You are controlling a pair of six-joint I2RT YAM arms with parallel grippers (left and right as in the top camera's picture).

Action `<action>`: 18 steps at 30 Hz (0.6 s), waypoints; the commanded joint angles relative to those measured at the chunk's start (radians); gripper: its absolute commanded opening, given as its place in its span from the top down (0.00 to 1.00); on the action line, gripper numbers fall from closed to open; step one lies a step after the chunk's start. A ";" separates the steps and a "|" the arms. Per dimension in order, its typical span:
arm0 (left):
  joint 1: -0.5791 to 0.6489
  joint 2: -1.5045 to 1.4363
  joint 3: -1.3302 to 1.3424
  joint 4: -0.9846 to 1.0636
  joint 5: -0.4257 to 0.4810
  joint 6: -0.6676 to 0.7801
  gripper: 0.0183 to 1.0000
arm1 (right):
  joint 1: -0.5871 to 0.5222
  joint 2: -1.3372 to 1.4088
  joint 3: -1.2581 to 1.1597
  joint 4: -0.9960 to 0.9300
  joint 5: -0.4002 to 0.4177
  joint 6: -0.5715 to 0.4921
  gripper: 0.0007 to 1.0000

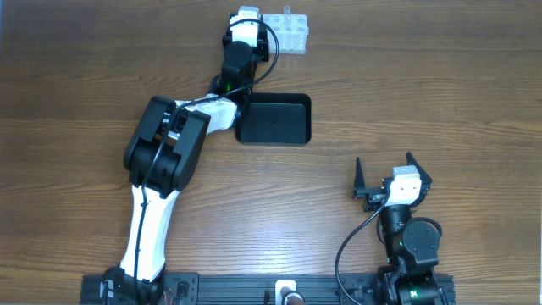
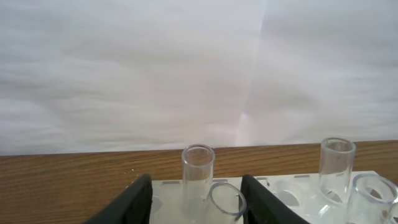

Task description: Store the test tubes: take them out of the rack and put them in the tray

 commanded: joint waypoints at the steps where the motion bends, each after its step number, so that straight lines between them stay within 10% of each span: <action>1: 0.001 0.032 0.023 0.008 0.011 0.007 0.58 | -0.003 -0.001 -0.005 -0.002 0.013 -0.001 0.01; 18: -0.010 0.034 0.023 0.007 0.011 0.007 0.61 | -0.003 -0.001 -0.005 -0.002 0.013 -0.001 0.01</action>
